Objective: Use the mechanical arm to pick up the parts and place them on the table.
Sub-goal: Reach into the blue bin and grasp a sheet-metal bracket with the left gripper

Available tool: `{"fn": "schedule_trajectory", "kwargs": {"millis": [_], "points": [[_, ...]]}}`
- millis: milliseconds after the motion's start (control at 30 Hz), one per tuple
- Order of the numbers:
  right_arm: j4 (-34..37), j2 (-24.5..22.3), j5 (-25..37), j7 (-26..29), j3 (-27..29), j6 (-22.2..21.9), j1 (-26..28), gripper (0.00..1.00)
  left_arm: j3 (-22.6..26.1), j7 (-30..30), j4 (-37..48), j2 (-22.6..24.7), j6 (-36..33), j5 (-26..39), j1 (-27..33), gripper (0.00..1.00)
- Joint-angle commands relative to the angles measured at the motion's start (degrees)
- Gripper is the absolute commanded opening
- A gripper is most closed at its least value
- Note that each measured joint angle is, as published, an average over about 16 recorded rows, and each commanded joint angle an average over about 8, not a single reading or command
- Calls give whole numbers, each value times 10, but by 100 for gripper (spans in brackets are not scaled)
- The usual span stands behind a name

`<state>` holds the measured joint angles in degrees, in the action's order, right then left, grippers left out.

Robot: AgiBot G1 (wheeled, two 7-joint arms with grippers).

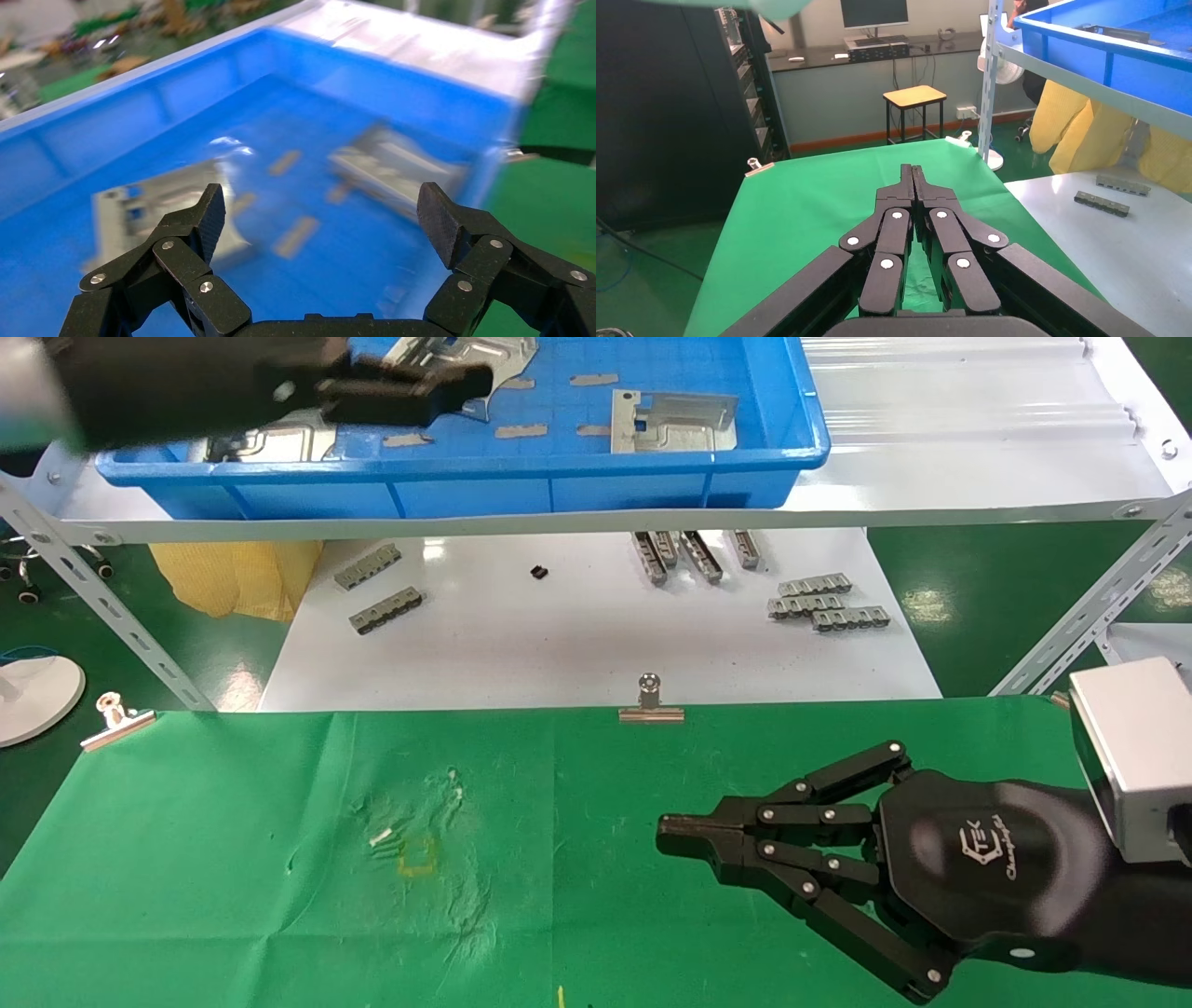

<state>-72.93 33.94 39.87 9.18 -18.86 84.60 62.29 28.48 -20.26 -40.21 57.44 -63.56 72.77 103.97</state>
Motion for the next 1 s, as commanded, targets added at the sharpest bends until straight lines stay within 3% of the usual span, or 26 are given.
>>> {"fn": "schedule_trajectory", "kwargs": {"millis": [33, 300, 367, 533, 600, 667, 1000], "points": [[0, 0, 0, 0, 0, 0, 0, 0, 22, 1, 74, 41, 17, 42, 54, 100], [0, 0, 0, 0, 0, 0, 0, 0, 54, 8, 286, 159, 166, 112, 144, 98], [0, 0, 0, 0, 0, 0, 0, 3, 59, 9, 315, 177, 201, 121, 149, 80], [0, 0, 0, 0, 0, 0, 0, 62, 70, 7, 347, 199, 243, 134, 148, 18], [0, 0, 0, 0, 0, 0, 0, 87, 73, 4, 349, 201, 247, 137, 146, 1], [0, 0, 0, 0, 0, 0, 0, 100, 76, -1, 349, 201, 247, 139, 144, 0], [0, 0, 0, 0, 0, 0, 0, 100, 95, -7, 345, 198, 231, 152, 144, 0]]}}
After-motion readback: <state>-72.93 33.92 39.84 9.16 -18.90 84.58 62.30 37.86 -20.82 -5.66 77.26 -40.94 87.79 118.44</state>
